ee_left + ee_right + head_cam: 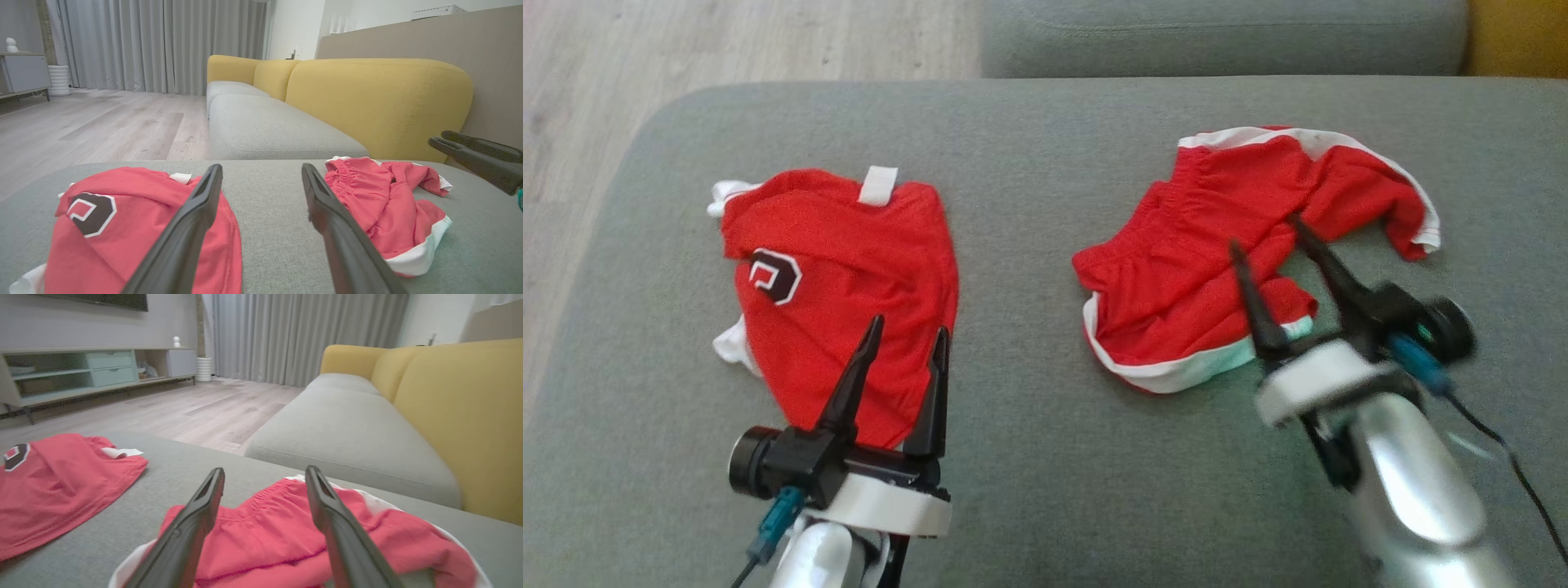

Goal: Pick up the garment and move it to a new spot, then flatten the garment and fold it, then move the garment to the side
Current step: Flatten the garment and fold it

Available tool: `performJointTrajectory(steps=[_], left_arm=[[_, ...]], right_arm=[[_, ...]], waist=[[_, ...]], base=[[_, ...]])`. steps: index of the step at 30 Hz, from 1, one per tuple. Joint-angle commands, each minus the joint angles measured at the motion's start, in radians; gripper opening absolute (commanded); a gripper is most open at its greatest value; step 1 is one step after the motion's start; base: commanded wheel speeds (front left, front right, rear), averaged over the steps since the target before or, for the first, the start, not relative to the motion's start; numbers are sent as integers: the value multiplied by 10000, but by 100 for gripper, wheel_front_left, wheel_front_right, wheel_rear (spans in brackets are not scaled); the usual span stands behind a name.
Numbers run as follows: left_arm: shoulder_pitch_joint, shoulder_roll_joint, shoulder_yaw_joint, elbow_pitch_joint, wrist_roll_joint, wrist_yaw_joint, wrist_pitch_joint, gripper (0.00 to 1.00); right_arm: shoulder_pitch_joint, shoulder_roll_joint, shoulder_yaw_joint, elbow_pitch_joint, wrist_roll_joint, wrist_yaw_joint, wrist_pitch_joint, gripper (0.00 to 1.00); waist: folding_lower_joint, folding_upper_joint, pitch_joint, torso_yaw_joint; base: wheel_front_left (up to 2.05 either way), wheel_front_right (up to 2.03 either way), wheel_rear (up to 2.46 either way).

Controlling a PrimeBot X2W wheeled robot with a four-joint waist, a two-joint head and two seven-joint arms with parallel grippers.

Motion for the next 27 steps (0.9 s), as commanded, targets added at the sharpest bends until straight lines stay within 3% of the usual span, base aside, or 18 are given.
performJointTrajectory(steps=[1, 4, 11, 16, 27], left_arm=[[-168, -15, 398, -305, 73, -22, -51, 100], [-83, -27, 428, -386, 94, -21, -51, 100], [-133, -40, 567, -427, 89, -14, -51, 100], [-190, -43, 581, -382, 187, -86, -51, 100], [-509, -54, 455, -256, 164, -188, -51, 100]], right_arm=[[331, 156, -150, -466, 68, -7, -99, 100], [1446, 157, -1609, -1180, 672, -7, -126, 100], [2714, 157, -1998, -1416, 1260, -7, -134, 100], [2364, 157, -1991, -1119, 1407, -7, -136, 100], [724, 158, -1686, 1140, 1675, -7, 14, 100]], waist=[[0, -1, -103, -178], [0, -1, -242, -511], [0, -1, -162, -742], [0, -1, 68, -641], [0, -1, 685, -24]], base=[[0, 0, 0], [0, 0, 0], [0, 0, 0], [0, 0, 0], [0, 0, 0]])
